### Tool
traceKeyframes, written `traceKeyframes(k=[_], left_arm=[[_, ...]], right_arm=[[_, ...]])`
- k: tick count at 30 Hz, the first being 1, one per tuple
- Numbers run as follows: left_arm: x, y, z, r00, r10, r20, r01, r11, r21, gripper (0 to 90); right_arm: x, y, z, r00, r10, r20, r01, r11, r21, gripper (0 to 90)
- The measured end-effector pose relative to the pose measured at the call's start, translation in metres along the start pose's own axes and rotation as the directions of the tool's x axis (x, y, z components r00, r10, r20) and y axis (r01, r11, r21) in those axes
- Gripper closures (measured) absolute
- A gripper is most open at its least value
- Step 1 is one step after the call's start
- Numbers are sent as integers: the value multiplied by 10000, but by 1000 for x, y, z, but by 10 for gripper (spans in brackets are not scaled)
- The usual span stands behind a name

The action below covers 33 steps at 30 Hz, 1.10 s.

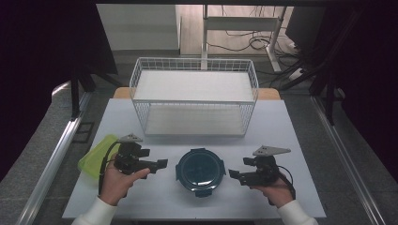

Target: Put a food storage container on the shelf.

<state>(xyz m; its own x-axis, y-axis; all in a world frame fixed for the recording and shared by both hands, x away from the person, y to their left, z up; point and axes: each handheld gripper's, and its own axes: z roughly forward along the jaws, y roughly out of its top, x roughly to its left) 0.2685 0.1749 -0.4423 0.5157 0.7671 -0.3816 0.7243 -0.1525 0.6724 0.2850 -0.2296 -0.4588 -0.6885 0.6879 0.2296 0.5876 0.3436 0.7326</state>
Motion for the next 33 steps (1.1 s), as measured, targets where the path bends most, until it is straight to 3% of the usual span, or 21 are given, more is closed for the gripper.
traceKeyframes(k=[4,10,16,19,25,27,32,33], left_arm=[[-1,-1,5,9994,-167,317,163,9998,131,94],[-4,-4,15,9981,-65,615,50,9997,254,94],[-3,-10,27,9938,-454,1015,420,9985,356,126],[-2,-12,34,9869,-913,1327,880,9956,309,133],[-8,-13,49,9832,-1061,1486,973,9931,653,133],[-9,-14,55,9815,-1137,1544,1028,9917,767,131],[-4,-18,66,9667,-1776,1840,1617,9820,980,123],[-4,-19,67,9679,-1754,1801,1587,9819,1034,122]], right_arm=[[1,1,1,9995,253,-179,-251,9996,105,180],[4,3,8,9961,612,-640,-594,9978,288,170],[11,10,24,9905,848,-1083,-780,9948,657,147],[12,12,31,9878,1032,-1164,-946,9925,770,139],[13,16,41,9866,1108,-1196,-985,9896,1044,115],[11,18,46,9824,1384,-1256,-1241,9856,1152,112],[6,18,54,9701,1947,-1450,-1764,9757,1302,102],[6,18,56,9678,2024,-1495,-1827,9738,1355,101]])
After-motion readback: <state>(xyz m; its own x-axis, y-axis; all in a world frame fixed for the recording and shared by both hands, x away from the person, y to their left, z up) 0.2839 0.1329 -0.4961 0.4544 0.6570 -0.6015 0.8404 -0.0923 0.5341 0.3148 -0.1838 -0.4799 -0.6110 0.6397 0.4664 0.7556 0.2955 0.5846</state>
